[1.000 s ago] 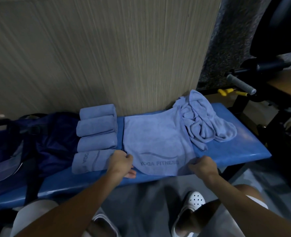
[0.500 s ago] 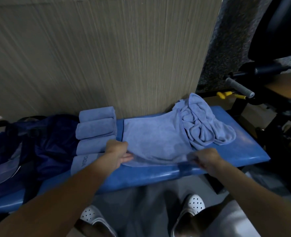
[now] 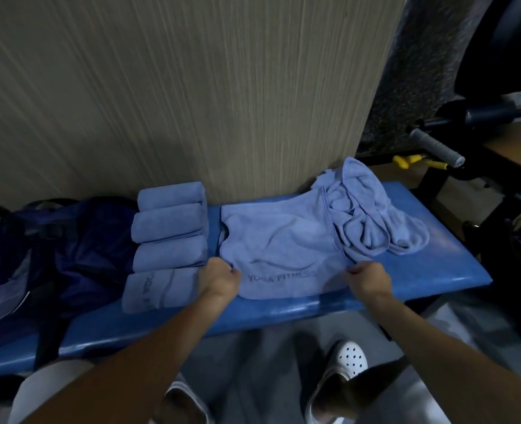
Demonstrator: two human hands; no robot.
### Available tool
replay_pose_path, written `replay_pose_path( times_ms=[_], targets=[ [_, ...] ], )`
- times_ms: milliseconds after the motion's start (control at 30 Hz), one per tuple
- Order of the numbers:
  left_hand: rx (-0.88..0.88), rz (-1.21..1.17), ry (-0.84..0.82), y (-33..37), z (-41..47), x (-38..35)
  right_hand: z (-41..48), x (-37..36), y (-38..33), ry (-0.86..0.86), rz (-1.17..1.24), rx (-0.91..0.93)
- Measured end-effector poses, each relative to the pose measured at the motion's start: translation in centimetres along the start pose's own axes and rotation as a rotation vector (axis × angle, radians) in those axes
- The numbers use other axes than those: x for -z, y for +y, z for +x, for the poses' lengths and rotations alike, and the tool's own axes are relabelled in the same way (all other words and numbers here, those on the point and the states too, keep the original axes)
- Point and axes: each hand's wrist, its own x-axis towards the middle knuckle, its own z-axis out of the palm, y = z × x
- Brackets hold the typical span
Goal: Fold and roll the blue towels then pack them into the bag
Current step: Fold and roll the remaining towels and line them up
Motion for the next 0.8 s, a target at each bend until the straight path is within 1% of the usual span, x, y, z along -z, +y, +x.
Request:
replay_pose_path(
  times_ms=[67, 167, 267, 367, 433, 500, 533, 600, 633, 700, 800],
  targets=[
    [0.002, 0.031, -0.001, 0.5, 0.2, -0.1, -0.1, -0.2, 0.2, 0.048, -0.029, 0.010],
    [0.005, 0.038, 0.004, 0.4, 0.1, -0.4, -0.3, -0.5, 0.4, 0.040, -0.036, 0.023],
    [0.005, 0.002, 0.054, -0.3, 0.1, -0.8, -1.1, -0.8, 0.5, 0.006, -0.106, 0.030],
    [0.015, -0.150, 0.099, -0.8, -0.2, -0.9, -1.7, -0.7, 0.2, 0.032, -0.168, 0.010],
    [-0.005, -0.325, 0.090, -1.0, -0.3, -0.9, -1.6, -0.5, 0.1, 0.040, -0.140, -0.016],
    [-0.012, -0.560, 0.070, -0.8, -0.9, -0.5, -1.5, -0.3, -0.1, 0.052, 0.024, 0.001],
    [-0.019, -0.648, 0.075, -0.6, -1.2, -0.1, -1.5, -0.3, -0.2, 0.045, 0.179, 0.035],
    [-0.042, -0.733, 0.124, -0.4, -1.6, 0.7, -2.0, 0.2, -0.6, 0.038, 0.539, 0.090],
    [-0.051, -0.760, 0.146, -0.5, -1.6, 1.0, -2.2, 0.5, -0.8, 0.025, 0.670, 0.094],
    [-0.043, -0.828, 0.166, -0.6, -1.7, 1.7, -2.8, 1.0, -1.1, -0.020, 0.838, 0.089],
    [-0.013, -0.913, 0.197, -0.6, -1.6, 2.8, -3.3, 1.6, -1.4, -0.084, 0.955, 0.045]
  ],
)
